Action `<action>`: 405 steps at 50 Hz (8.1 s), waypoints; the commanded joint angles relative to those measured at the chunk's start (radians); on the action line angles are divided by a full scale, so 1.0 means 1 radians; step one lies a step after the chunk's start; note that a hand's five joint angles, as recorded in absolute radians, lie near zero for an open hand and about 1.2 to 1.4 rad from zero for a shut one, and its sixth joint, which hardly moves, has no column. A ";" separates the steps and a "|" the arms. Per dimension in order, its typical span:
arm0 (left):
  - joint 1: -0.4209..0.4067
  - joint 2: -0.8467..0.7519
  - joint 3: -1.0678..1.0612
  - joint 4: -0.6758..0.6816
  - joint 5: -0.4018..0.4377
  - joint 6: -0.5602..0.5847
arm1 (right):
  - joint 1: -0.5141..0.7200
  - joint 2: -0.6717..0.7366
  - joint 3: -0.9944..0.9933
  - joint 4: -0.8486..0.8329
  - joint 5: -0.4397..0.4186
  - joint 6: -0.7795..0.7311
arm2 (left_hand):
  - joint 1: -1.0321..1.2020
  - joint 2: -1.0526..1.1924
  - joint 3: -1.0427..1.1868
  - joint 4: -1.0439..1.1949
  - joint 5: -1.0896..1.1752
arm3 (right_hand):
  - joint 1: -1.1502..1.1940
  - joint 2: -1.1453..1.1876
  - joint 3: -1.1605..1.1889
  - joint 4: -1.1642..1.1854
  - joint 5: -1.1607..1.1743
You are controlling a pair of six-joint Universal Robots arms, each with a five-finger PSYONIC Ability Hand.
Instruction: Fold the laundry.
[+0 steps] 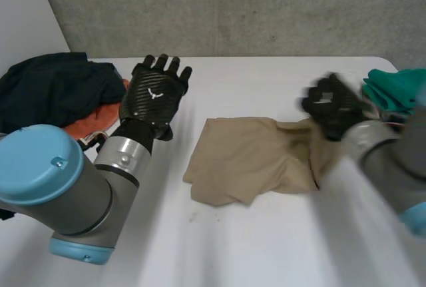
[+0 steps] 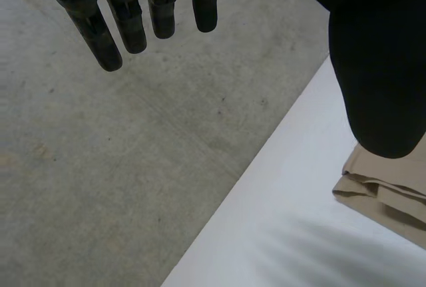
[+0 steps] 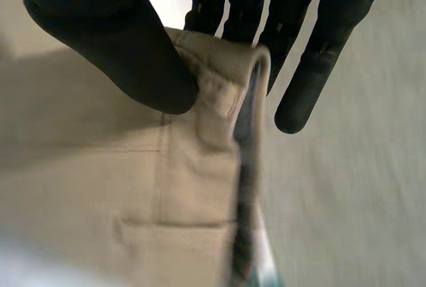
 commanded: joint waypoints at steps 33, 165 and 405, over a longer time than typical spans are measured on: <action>-0.124 -0.335 0.527 -0.325 0.066 -0.156 | 0.099 0.121 -0.212 0.184 0.072 0.829 | -0.020 -0.027 -0.034 -0.028 -0.047 | -0.908 -1.001 -1.019 -1.027 -0.988; 0.003 0.001 0.480 -0.612 0.552 -0.350 | -0.349 0.419 -0.620 -0.543 -0.121 0.754 | -0.004 -0.011 -0.019 -0.012 -0.032 | 0.314 0.221 0.203 0.195 0.234; 0.243 -0.280 0.213 -0.470 0.184 -0.152 | 0.068 0.037 0.130 0.032 -0.152 0.498 | 0.356 0.349 0.341 0.348 0.328 | -0.908 -1.001 -1.019 -1.027 -0.988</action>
